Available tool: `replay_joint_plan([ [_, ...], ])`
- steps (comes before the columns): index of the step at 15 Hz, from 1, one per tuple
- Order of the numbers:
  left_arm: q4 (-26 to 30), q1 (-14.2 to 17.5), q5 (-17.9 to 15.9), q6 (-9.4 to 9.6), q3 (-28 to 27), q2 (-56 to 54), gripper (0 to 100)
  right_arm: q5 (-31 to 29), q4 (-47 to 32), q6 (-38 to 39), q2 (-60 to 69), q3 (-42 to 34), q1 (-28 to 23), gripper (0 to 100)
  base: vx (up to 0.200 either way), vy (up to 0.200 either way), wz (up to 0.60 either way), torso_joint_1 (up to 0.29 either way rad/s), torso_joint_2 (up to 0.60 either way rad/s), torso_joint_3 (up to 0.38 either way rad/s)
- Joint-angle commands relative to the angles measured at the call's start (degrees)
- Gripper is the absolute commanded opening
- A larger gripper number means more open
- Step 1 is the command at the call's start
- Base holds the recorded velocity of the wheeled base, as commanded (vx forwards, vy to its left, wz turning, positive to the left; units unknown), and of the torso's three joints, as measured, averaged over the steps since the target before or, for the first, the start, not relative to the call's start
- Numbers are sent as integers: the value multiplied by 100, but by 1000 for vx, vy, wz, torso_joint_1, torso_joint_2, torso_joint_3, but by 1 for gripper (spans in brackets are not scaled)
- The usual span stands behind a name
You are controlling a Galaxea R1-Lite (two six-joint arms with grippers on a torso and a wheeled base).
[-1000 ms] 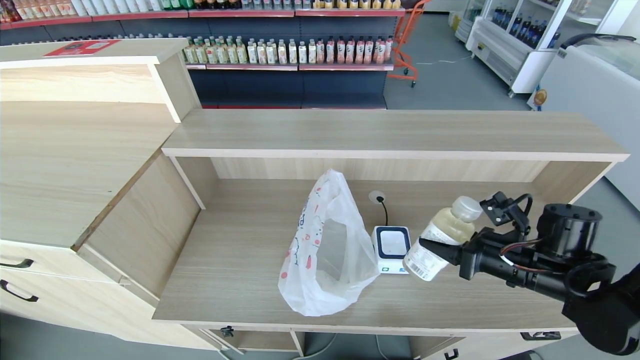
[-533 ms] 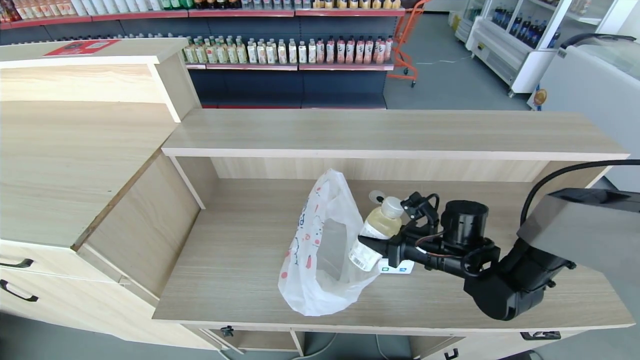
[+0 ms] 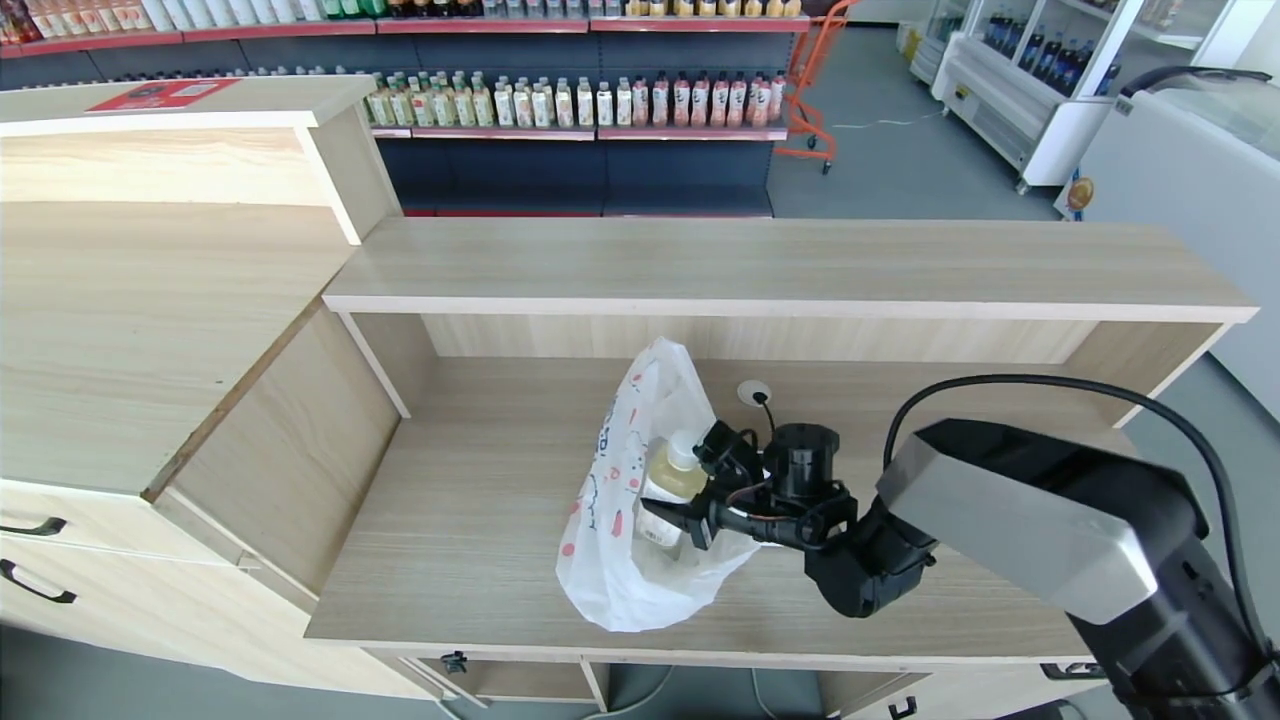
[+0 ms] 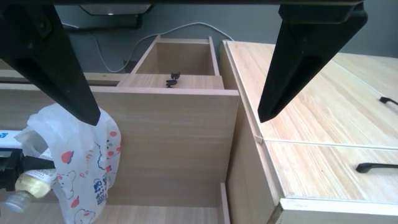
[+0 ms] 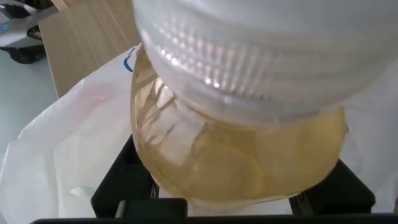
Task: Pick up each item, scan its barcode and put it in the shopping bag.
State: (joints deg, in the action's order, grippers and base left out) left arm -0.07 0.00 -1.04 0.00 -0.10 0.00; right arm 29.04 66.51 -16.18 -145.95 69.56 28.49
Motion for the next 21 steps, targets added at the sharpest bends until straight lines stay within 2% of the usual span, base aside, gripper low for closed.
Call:
replay_joint_plan([
  [1,-1,0,-2,0,1,0,100,5,-51,-87,-444,357,60,0,0,0,0,0,0,0],
  [4,-1,0,-2,0,1,0,100,-3,-51,-166,-654,717,122,0,0,0,0,0,0,0],
  [7,-1,0,-2,0,1,0,100,14,-15,-237,-707,743,122,0,0,0,0,0,0,0],
  [8,7,0,-2,0,1,0,100,14,-15,-219,-690,734,122,100,0,0,0,0,0,0],
  [11,-1,0,-2,0,1,0,100,23,-51,132,-382,682,78,100,0,0,0,0,0,0],
  [14,-1,0,-2,0,1,0,100,5,-121,1477,427,400,-1,100,0,0,0,0,0,0],
  [16,-1,0,-2,0,1,0,100,5,-297,1785,972,-144,-142,100,0,0,0,0,0,0],
  [20,7,0,-2,0,1,0,100,14,-314,1802,2536,-2649,-942,100,0,0,0,0,0,0],
  [21,-1,0,-2,0,1,0,100,23,-314,1802,2844,-2992,-1091,100,0,0,0,0,0,0],
])
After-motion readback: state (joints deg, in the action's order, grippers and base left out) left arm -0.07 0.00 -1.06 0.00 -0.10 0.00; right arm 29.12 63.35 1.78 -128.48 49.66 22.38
